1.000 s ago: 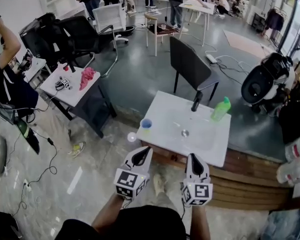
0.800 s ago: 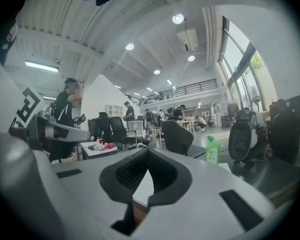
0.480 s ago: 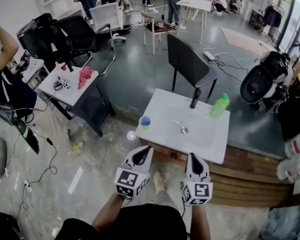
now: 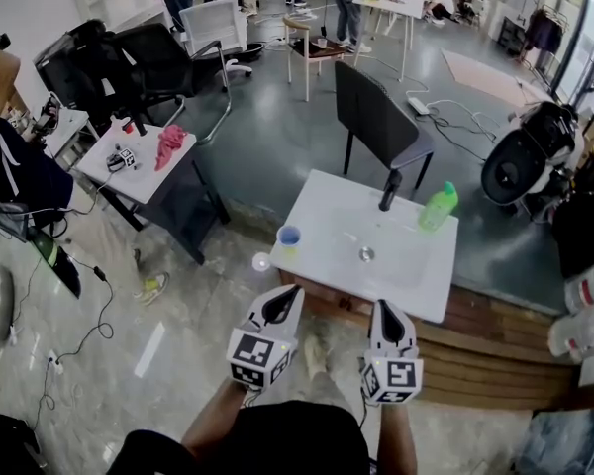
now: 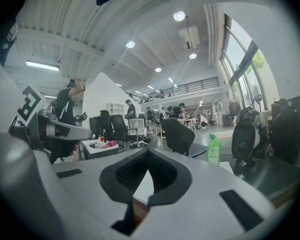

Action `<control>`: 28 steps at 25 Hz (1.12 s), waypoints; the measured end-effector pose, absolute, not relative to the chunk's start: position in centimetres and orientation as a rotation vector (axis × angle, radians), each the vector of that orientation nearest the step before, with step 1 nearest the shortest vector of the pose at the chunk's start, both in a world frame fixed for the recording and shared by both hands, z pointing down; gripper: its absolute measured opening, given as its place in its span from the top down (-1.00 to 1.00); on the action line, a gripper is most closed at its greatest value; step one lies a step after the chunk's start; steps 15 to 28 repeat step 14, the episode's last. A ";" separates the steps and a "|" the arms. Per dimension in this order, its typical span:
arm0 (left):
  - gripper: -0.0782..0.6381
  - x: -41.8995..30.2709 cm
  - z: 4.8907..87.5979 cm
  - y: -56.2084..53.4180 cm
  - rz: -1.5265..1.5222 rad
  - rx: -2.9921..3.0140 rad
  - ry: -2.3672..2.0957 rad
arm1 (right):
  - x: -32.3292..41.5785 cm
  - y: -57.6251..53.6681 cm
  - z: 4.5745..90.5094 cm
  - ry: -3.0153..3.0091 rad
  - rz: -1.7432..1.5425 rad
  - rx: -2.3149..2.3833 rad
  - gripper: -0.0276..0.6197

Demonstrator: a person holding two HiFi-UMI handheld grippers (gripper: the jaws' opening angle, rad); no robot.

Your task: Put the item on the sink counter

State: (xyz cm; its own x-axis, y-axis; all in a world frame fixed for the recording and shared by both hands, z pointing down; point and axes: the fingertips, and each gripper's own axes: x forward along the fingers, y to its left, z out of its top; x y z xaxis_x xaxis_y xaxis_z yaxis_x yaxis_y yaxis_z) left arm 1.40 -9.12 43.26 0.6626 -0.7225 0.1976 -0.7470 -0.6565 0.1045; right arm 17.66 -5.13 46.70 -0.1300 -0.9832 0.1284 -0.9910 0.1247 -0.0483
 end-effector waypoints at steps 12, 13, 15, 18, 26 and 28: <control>0.78 1.0 43.5 -9.3 0.205 2.697 -1.206 | 17.1 -5.4 46.7 -2.313 0.189 2.017 0.92; 0.78 0.9 43.5 -9.3 0.207 2.697 -1.207 | 17.1 -5.4 46.7 -2.313 0.192 2.017 0.92; 0.78 0.9 43.5 -9.3 0.209 2.696 -1.207 | 17.1 -5.4 46.7 -2.313 0.194 2.018 0.92; 0.78 0.9 43.5 -9.3 0.209 2.696 -1.207 | 17.1 -5.4 46.7 -2.313 0.194 2.018 0.92; 0.78 0.9 43.5 -9.3 0.209 2.696 -1.207 | 17.1 -5.4 46.7 -2.313 0.194 2.018 0.92; 0.78 0.9 43.5 -9.3 0.209 2.696 -1.207 | 17.1 -5.4 46.7 -2.313 0.194 2.018 0.92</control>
